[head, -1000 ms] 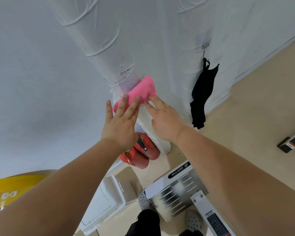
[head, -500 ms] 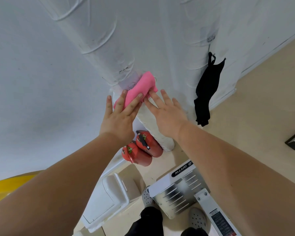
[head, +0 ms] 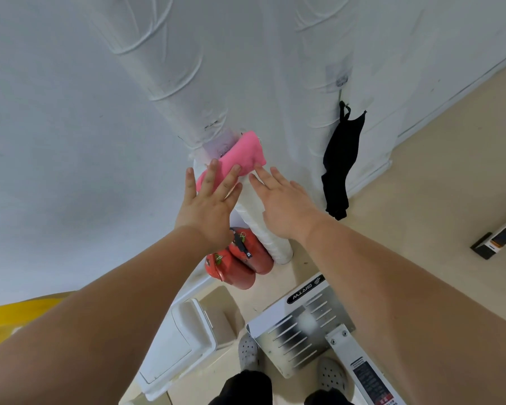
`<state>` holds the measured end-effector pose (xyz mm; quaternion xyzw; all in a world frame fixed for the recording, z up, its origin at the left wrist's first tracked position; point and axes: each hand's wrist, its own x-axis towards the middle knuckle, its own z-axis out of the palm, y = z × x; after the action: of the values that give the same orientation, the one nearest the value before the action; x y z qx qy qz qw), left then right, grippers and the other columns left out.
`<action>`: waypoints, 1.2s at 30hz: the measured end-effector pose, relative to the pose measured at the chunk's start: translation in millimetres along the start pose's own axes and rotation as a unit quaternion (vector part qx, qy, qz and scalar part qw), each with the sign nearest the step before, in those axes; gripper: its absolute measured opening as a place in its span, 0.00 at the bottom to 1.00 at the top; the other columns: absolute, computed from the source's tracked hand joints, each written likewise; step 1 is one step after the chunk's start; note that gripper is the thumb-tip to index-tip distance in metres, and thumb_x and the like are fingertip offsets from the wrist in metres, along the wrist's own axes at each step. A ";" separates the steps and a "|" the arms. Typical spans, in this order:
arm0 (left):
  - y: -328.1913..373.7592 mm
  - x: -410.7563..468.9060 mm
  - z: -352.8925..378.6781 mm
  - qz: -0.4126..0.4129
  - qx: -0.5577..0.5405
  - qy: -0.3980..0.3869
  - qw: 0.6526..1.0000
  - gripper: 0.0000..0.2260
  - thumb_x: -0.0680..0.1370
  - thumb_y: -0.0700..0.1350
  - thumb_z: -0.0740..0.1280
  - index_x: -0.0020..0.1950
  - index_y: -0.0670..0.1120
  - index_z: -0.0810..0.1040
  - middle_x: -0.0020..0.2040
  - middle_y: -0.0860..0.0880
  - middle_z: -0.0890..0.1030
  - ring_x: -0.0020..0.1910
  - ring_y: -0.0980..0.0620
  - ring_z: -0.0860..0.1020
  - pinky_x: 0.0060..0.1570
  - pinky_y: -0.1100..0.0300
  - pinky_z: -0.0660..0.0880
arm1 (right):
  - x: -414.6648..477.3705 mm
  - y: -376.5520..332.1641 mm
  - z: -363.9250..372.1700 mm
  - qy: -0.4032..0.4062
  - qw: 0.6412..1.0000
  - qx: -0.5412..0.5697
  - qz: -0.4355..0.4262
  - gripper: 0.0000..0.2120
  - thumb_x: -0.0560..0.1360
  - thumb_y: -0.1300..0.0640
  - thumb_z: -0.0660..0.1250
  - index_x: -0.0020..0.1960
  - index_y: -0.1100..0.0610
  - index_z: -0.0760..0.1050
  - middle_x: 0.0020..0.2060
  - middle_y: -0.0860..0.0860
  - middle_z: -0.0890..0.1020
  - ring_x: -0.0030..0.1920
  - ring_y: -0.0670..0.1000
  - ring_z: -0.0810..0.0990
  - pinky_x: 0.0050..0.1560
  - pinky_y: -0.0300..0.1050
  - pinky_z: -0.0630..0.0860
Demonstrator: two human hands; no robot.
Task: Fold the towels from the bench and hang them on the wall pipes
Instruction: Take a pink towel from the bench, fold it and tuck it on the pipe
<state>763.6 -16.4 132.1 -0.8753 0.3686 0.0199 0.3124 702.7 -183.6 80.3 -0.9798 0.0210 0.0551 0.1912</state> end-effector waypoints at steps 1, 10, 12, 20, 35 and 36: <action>-0.2 -4.2 -3.2 0.003 -0.006 0.004 1.000 0.43 0.78 0.66 0.59 0.83 0.52 0.39 0.80 0.50 0.28 0.77 0.38 0.27 0.70 0.30 0.29 | -4.5 -1.9 -1.9 0.003 1.000 0.006 0.005 0.40 0.80 0.57 0.63 0.82 0.50 0.41 0.82 0.47 0.39 0.82 0.54 0.41 0.80 0.59 0.53; -15.6 -76.4 -11.3 0.017 -0.096 0.076 0.992 0.41 0.77 0.67 0.59 0.83 0.54 0.44 0.83 0.46 0.35 0.81 0.38 0.34 0.74 0.31 0.36 | -86.7 -47.9 -13.0 0.019 0.995 -0.016 0.097 0.39 0.81 0.53 0.60 0.82 0.48 0.39 0.82 0.51 0.37 0.82 0.56 0.40 0.80 0.59 0.51; -16.2 -99.6 -4.9 0.037 -0.137 0.094 0.986 0.39 0.77 0.66 0.60 0.83 0.55 0.48 0.84 0.46 0.40 0.81 0.39 0.37 0.75 0.32 0.38 | -114.6 -67.4 -9.4 0.028 0.991 -0.021 0.132 0.38 0.81 0.51 0.60 0.82 0.48 0.41 0.82 0.51 0.38 0.82 0.56 0.41 0.80 0.58 0.52; 15.5 -192.1 34.0 0.163 -0.254 0.087 0.949 0.36 0.76 0.63 0.64 0.81 0.55 0.55 0.84 0.47 0.48 0.82 0.42 0.44 0.79 0.38 0.43 | -256.2 -147.9 30.1 0.017 0.954 -0.018 0.300 0.34 0.82 0.45 0.59 0.82 0.46 0.46 0.82 0.52 0.39 0.82 0.58 0.43 0.79 0.59 0.51; 237.3 -330.3 2.6 0.359 -0.247 -0.007 0.900 0.34 0.78 0.62 0.65 0.81 0.54 0.58 0.82 0.47 0.57 0.80 0.44 0.54 0.78 0.45 0.53 | -578.6 -143.8 122.7 -0.034 0.852 0.054 0.520 0.31 0.77 0.42 0.65 0.78 0.44 0.62 0.81 0.52 0.51 0.79 0.59 0.55 0.75 0.60 0.60; 258.4 -340.4 -1.8 0.368 -0.249 -0.015 0.896 0.34 0.77 0.61 0.66 0.80 0.54 0.60 0.82 0.46 0.58 0.80 0.43 0.55 0.78 0.46 0.55 | -602.2 -138.8 128.6 -0.032 0.847 0.060 0.528 0.30 0.77 0.42 0.64 0.77 0.44 0.63 0.80 0.52 0.54 0.78 0.59 0.57 0.74 0.59 0.62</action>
<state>345.7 60.3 86.3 -0.7259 0.6425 0.2382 0.0602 100.4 5.6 83.4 -0.8053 0.5321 0.1774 0.1924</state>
